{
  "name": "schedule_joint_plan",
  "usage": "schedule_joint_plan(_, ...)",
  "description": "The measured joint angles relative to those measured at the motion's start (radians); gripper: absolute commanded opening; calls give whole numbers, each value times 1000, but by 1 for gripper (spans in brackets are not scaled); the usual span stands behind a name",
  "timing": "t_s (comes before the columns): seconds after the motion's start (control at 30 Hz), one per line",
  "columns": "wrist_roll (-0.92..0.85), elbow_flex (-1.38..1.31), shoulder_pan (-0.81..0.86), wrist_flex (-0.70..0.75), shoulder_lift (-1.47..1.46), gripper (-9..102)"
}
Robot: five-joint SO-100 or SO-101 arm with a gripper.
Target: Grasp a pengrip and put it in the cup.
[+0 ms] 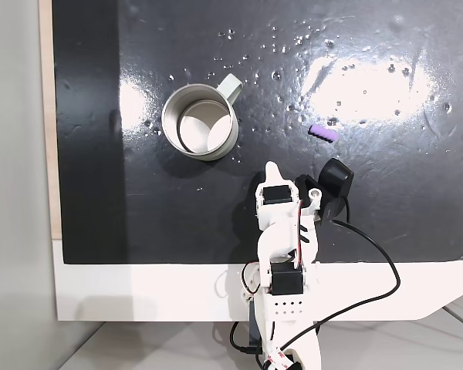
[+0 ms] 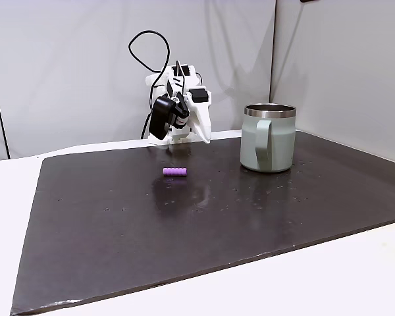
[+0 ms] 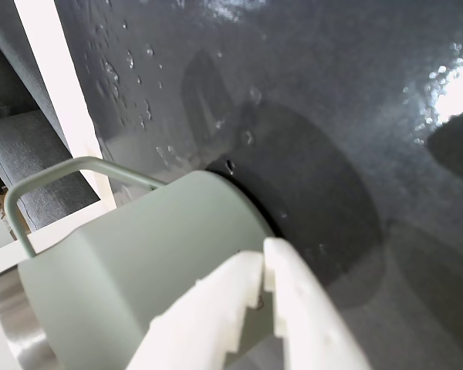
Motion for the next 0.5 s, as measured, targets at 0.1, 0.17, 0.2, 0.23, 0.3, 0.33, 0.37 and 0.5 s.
schedule_joint_plan(0.1,-5,6,2,-20,0,0)
schedule_joint_plan(0.17,-5,8,0,-29,0,0)
schedule_joint_plan(0.2,-5,8,0,-31,0,0)
schedule_joint_plan(0.23,-5,8,0,-34,0,0)
schedule_joint_plan(0.3,-5,8,0,-34,0,0)
schedule_joint_plan(0.33,-5,8,0,-34,0,0)
schedule_joint_plan(0.37,-5,8,0,-34,0,0)
schedule_joint_plan(0.5,-6,8,0,-43,0,0)
